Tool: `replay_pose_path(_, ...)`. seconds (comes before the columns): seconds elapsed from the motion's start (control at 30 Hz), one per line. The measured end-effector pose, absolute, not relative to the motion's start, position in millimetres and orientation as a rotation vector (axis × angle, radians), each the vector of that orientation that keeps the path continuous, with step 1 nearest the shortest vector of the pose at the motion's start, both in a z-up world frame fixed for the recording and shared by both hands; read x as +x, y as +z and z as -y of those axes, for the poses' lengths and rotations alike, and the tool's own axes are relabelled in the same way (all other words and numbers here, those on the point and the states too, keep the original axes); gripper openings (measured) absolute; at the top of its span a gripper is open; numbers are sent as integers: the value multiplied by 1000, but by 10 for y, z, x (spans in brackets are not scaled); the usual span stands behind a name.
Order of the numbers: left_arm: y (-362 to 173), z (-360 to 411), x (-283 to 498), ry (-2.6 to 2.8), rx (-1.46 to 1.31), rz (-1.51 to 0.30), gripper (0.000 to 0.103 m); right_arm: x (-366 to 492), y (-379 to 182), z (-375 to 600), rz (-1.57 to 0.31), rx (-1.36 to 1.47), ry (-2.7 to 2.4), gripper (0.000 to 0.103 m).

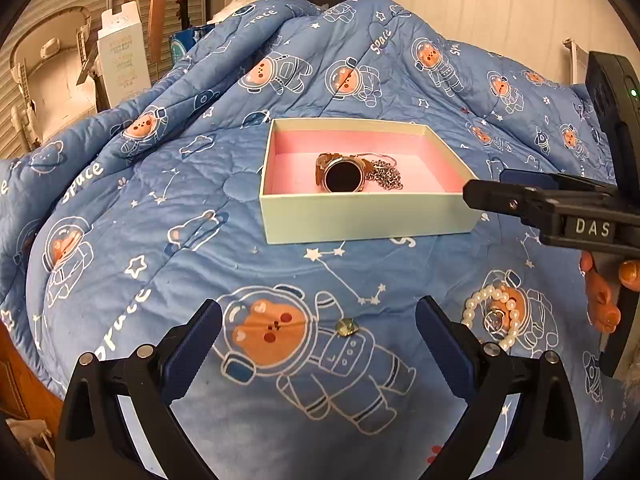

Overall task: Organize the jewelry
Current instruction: 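Withdraw both tools up and away from the box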

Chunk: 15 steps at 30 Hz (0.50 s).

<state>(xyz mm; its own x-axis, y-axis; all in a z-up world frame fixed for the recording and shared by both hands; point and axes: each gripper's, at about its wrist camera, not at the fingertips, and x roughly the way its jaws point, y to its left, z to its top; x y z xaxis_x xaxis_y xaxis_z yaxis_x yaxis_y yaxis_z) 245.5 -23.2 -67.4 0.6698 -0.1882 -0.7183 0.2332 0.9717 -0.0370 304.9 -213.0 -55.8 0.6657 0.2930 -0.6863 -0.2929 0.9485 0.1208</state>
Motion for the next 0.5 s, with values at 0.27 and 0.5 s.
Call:
replay_pose_path(0.27,-795,175,2198,-208,31,-821,95,2597,-757,2196,-786,-14,333,82)
replay_pose_path(0.5,-867,160,2030,-197,9,-822,95,2314,-910,2174,-810,-34,348,82)
